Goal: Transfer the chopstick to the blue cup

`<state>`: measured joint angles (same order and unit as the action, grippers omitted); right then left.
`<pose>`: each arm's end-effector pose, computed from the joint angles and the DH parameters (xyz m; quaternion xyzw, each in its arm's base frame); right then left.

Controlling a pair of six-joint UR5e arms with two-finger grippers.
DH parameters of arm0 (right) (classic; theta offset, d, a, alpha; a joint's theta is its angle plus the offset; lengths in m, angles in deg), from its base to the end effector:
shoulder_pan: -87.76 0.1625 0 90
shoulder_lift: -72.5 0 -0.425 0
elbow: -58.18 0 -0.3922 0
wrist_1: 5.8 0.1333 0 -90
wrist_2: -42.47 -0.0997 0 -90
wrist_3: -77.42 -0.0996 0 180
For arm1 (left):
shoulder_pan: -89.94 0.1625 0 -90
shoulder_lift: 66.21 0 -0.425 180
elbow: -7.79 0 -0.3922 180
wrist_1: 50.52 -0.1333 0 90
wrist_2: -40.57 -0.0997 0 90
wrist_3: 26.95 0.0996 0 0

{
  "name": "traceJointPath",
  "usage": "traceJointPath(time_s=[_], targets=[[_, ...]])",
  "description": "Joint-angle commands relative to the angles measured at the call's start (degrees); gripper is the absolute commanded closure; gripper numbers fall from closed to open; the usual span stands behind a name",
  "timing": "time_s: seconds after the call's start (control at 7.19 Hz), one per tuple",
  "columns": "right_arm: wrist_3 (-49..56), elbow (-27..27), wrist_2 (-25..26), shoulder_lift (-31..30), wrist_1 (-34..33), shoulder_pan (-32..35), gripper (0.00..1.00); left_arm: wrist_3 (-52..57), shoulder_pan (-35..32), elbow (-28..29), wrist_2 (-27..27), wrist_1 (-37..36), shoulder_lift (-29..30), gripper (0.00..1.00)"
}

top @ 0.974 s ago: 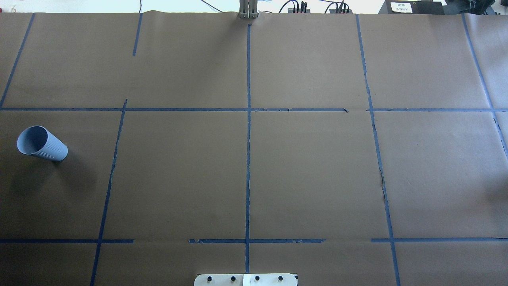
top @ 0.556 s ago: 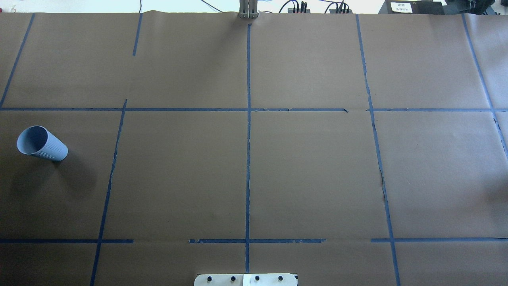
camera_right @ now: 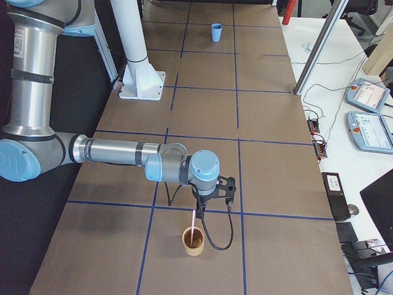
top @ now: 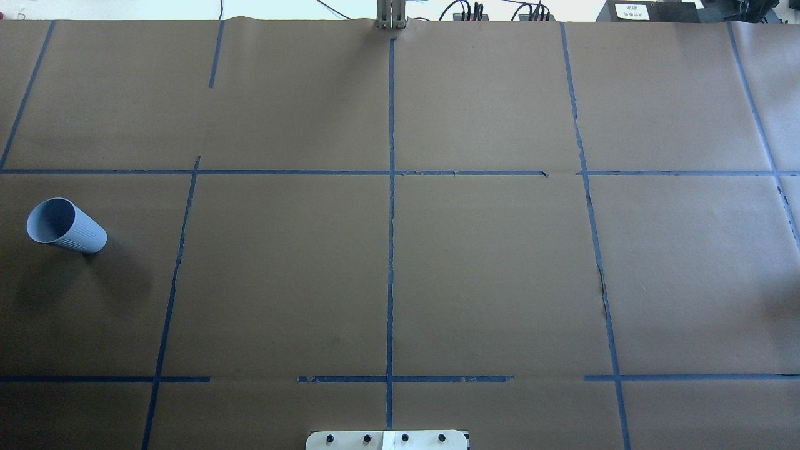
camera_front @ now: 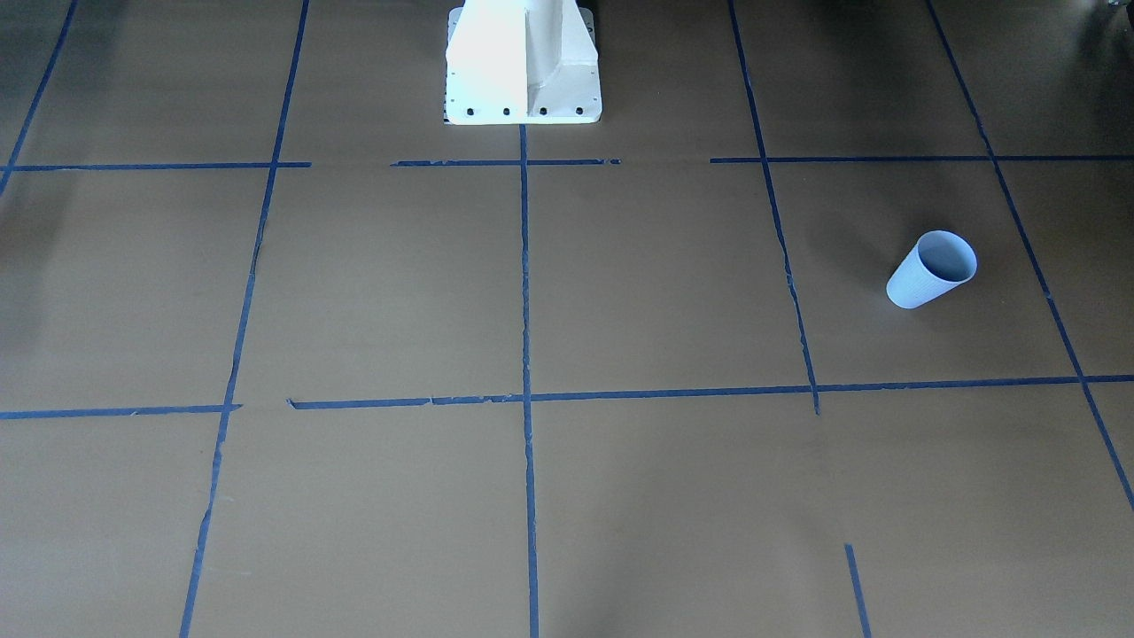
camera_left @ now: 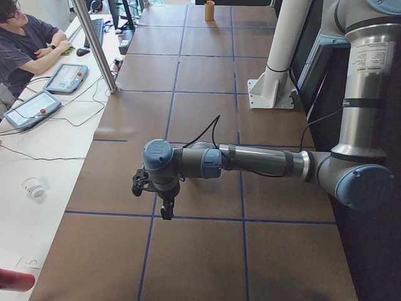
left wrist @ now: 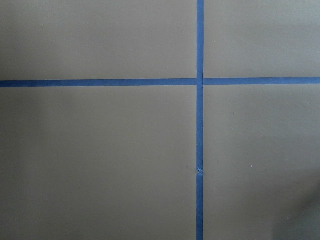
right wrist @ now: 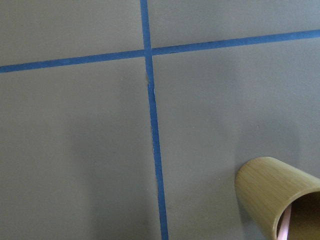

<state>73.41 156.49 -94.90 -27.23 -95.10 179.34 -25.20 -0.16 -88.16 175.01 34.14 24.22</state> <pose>0.0716 -0.4173 0.6598 -0.0143 -0.4015 0.0472 0.9145 -0.0644 -0.4938 0.6132 0.0145 0.3780 0.0168 0.9256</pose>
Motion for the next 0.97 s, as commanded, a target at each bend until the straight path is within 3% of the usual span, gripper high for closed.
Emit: traceJointPath(time_s=[0.0,0.14,0.42,0.83], targets=[[-0.30,0.13,0.00,0.15,0.00,0.00,0.00,-12.03,4.71,-7.45,0.46,0.16,-0.43,0.00],[-0.30,0.22,0.00,0.15,0.09,0.00,0.00,-20.38,9.88,-9.85,0.64,0.51,-0.43,0.00],[-0.38,0.13,0.43,1.11,0.01,0.00,0.00,-34.19,16.15,-9.27,0.65,11.08,-0.61,0.00],[-0.38,0.04,0.88,1.29,0.00,0.00,0.00,-37.51,21.44,-7.42,0.12,14.12,-1.14,0.00]])
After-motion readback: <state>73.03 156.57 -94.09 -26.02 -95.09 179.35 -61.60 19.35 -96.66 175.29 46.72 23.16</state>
